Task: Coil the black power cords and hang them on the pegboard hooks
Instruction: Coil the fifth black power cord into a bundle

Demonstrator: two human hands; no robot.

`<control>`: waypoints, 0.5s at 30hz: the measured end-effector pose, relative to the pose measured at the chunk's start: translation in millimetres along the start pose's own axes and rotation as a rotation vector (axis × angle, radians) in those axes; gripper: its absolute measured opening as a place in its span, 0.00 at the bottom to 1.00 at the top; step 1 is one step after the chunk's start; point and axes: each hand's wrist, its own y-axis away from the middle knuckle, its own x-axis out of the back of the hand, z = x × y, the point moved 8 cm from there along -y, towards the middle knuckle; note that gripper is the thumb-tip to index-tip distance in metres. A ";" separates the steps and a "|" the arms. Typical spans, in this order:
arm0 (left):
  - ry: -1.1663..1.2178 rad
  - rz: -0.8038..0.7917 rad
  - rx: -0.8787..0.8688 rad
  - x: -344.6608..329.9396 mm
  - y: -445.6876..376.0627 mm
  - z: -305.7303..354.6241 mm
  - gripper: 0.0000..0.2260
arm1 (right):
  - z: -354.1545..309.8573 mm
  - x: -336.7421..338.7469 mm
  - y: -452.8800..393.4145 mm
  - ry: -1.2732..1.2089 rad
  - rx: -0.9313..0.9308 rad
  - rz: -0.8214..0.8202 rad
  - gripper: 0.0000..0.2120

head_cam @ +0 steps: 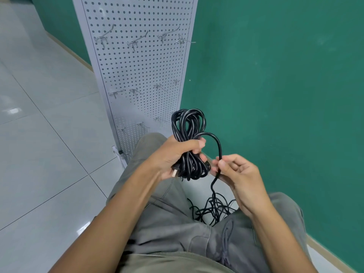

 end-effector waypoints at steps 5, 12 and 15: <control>-0.091 -0.014 0.032 -4.7 -1.5 -13.2 0.09 | -31.9 -9.1 -4.4 -0.008 0.048 0.046 0.11; -0.172 -0.015 -0.018 -13.7 0.9 -13.2 0.10 | -53.1 -27.5 -11.5 -0.024 0.055 0.054 0.05; -0.195 -0.007 -0.028 -16.2 3.0 -11.0 0.07 | -49.5 -38.5 -17.4 -0.079 -0.016 0.063 0.07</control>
